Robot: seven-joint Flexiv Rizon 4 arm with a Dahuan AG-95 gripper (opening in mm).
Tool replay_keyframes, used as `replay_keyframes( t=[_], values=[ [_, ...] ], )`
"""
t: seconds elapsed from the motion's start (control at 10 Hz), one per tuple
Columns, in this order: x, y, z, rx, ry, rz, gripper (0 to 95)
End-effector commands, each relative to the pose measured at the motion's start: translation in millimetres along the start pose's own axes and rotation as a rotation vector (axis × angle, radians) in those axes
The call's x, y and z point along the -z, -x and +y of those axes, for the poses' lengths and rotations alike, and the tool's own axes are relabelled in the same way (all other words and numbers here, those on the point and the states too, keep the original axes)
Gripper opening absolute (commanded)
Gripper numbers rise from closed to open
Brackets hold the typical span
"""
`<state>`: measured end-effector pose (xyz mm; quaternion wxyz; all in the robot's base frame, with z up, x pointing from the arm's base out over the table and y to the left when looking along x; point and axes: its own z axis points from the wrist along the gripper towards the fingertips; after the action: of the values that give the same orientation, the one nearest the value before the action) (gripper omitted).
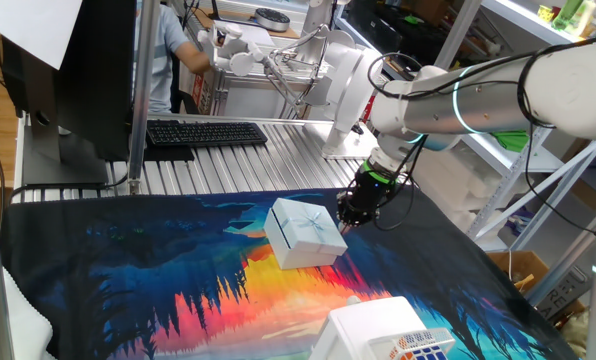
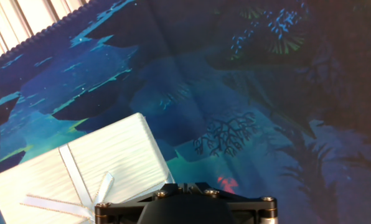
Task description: Slide the outer casing onto the gift box
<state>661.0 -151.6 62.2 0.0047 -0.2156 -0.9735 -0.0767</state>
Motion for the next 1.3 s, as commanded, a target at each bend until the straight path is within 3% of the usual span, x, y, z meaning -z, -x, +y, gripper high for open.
replay_keyframes(
  t=[0.1,0.7,0.9,1.0,1.3],
  values=[
    [1.7,-2.4,6.7,-0.012,-0.003,0.002,0.0],
    [3.7,-4.8,13.9,-0.023,-0.029,-0.010,0.0],
    [3.9,-5.2,14.3,0.000,-0.070,-0.027,0.0],
    [8.5,-8.1,15.7,0.014,-0.117,-0.040,0.0],
    [20.3,-10.5,26.2,-0.018,-0.120,-0.024,0.0]
  ],
)
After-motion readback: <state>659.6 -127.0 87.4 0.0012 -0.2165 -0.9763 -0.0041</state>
